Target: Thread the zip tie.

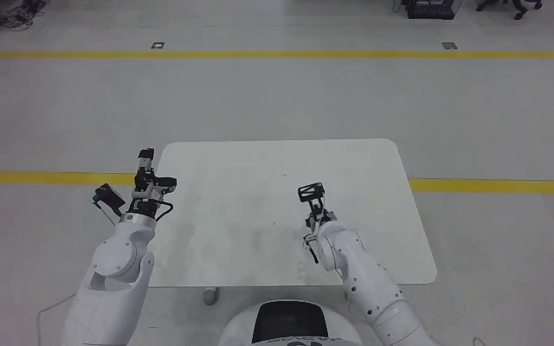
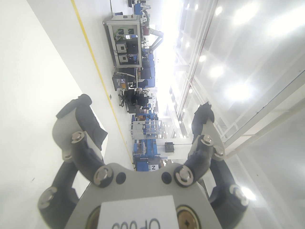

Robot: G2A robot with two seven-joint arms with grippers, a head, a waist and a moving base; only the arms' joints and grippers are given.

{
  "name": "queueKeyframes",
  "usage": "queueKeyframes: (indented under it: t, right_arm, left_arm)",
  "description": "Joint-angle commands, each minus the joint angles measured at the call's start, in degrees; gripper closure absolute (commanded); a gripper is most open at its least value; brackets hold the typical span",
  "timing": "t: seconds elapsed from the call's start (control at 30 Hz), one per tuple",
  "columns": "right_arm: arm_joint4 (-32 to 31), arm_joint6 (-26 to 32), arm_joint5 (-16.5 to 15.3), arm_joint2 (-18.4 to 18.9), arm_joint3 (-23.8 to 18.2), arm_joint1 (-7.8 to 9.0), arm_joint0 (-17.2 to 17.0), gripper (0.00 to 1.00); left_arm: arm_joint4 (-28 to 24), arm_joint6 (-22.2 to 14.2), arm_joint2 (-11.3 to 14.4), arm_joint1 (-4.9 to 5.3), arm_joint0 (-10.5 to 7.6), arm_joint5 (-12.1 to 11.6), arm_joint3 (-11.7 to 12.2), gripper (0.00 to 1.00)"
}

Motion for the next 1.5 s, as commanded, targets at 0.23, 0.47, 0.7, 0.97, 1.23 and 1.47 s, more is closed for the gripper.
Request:
queueKeyframes:
  t: [0.23,0.47,0.7,0.97,1.23,1.47]
  right_arm:
    - [4.7,0.1,0.0,1.6,-0.3,-0.19,0.0,1.0]
    - [15.8,0.4,-7.6,7.2,-1.5,0.52,-0.9,1.0]
    - [32.3,2.6,-24.0,15.6,-0.4,2.07,-1.4,1.0]
    - [50.2,9.5,-33.5,19.9,3.8,4.61,0.8,1.0]
    - [63.2,14.2,-33.5,16.7,6.3,8.45,3.8,1.0]
    - [67.0,13.7,-33.5,13.0,7.2,11.42,5.6,1.0]
  left_arm:
    - [0.0,0.0,0.0,0.0,0.0,0.0,0.0,0.0]
    - [0.0,0.0,0.0,0.0,0.0,0.0,0.0,0.0]
    - [0.0,0.0,0.0,0.0,0.0,0.0,0.0,0.0]
    - [0.0,0.0,0.0,0.0,0.0,0.0,0.0,0.0]
    - [0.0,0.0,0.0,0.0,0.0,0.0,0.0,0.0]
    - [0.0,0.0,0.0,0.0,0.0,0.0,0.0,0.0]
